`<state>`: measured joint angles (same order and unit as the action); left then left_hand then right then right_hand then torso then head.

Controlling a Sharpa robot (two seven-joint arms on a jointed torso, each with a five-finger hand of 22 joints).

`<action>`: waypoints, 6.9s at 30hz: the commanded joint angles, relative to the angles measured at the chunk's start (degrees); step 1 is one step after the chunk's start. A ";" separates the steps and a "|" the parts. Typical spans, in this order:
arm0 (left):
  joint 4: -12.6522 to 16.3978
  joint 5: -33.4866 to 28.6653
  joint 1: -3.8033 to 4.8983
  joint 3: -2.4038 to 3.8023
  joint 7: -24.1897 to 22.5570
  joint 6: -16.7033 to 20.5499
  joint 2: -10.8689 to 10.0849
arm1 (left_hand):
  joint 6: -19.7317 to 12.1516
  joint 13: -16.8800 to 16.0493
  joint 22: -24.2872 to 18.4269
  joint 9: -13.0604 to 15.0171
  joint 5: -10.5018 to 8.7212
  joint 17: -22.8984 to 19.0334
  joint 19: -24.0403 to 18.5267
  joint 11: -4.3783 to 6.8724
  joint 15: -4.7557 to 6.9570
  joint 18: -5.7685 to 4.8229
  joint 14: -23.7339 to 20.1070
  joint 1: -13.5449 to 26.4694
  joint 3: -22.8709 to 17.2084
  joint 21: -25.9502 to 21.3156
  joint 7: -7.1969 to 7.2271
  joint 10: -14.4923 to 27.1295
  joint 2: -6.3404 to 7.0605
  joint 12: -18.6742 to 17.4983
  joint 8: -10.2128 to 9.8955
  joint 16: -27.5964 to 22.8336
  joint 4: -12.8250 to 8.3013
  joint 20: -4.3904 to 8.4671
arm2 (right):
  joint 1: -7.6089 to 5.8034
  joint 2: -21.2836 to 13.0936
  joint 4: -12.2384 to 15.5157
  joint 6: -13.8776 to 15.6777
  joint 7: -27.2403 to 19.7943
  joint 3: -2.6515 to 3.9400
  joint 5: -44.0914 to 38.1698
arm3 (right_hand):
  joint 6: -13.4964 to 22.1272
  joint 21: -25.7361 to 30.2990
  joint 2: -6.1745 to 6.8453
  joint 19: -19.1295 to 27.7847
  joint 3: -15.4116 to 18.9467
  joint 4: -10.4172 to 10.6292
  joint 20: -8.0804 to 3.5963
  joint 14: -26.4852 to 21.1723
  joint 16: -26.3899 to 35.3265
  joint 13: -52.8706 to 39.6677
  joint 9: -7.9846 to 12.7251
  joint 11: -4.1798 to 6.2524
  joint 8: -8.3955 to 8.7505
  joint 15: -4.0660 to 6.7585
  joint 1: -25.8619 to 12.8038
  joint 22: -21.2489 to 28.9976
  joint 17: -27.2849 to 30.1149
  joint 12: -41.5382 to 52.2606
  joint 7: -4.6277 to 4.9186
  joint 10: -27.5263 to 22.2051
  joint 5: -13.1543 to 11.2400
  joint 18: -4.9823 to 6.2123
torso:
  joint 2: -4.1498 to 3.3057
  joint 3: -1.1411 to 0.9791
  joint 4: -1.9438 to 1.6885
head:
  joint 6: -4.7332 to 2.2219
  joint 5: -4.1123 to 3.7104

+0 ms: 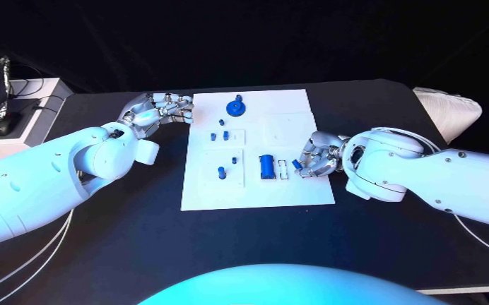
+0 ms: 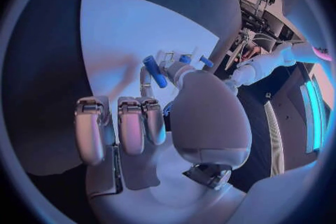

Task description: Assemble the parts on the task board

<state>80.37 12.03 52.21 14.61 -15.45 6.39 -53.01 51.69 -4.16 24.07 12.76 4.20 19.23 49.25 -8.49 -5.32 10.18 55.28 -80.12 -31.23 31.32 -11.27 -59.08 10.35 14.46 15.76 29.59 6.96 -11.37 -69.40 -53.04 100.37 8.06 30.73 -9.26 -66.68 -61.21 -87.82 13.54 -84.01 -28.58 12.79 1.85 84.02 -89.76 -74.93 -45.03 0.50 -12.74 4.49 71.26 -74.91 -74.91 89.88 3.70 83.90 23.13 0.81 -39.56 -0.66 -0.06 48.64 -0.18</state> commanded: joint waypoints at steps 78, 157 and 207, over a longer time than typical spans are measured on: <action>0.42 0.19 -0.05 0.04 0.11 -1.37 -0.26 | -0.50 0.00 -0.35 -0.14 0.20 0.35 0.49 -0.17 -0.50 0.15 0.02 -0.06 -0.07 -0.68 -0.37 0.66 0.35 -0.16 -0.20 -0.57 0.38 -0.11 | 0.40 3.73 -2.92 -1.89 0.11 -0.24 0.15 | -2.75 -0.27 -4.42 -5.58 0.92 0.62 -0.60 5.98 -0.24 -15.07 0.27 1.03 0.09 0.38 -4.80 -14.61 -15.09 0.12 -1.07 6.10 -3.16 -0.45 | 0.00 -0.08 0.02 | 0.50 -0.05; 0.56 0.31 -0.04 0.04 0.19 -1.24 -0.45 | -0.43 -0.04 -0.54 -0.14 0.20 0.57 0.61 -0.16 -0.52 0.16 0.00 -0.06 -0.07 -0.97 -0.35 0.71 0.31 -0.08 -0.10 -0.70 0.51 -0.14 | 0.43 5.00 -3.44 -2.00 0.25 -0.23 -5.29 | -3.69 -1.68 -1.95 -5.88 -3.88 -5.46 -0.87 5.98 -0.24 -15.07 3.23 1.53 -2.32 0.70 -5.76 -14.96 -15.09 0.12 -1.70 6.10 -5.08 -0.71 | -0.03 -0.08 -0.01 | 0.64 -0.51; 0.38 0.69 -0.07 0.03 -0.06 -1.57 -0.36 | -0.43 -0.05 -0.62 -0.14 0.18 0.69 0.70 -0.15 -0.51 0.17 -0.01 -0.14 -0.04 -1.11 -0.32 0.75 0.39 -0.04 -0.06 -0.76 0.48 -0.15 | 6.55 -2.30 4.48 17.08 -8.77 -0.76 -27.26 | -1.19 1.23 -1.51 -5.23 22.94 4.04 0.95 5.98 -0.24 -15.07 11.62 -0.57 -1.89 -1.07 7.67 -14.24 -15.09 0.12 0.60 6.10 -13.19 -0.16 | 0.05 0.04 -0.04 | 0.57 -0.62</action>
<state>80.63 12.43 52.20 14.59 -14.97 5.84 -53.41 51.49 -4.16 23.50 12.69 4.20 19.86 49.46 -8.70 -5.32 10.17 55.29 -80.12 -31.39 30.45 -11.47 -58.87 10.35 14.46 15.76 29.01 7.11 -11.57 -62.97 -55.30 104.61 24.45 16.40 -10.03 -90.83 -61.41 -86.14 12.56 -83.98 -4.97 16.82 3.25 84.01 -89.76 -74.93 -33.17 -0.63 -13.95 2.95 79.52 -74.94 -74.92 89.87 4.78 84.00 9.43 0.82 -39.55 -0.66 -0.09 49.19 -0.75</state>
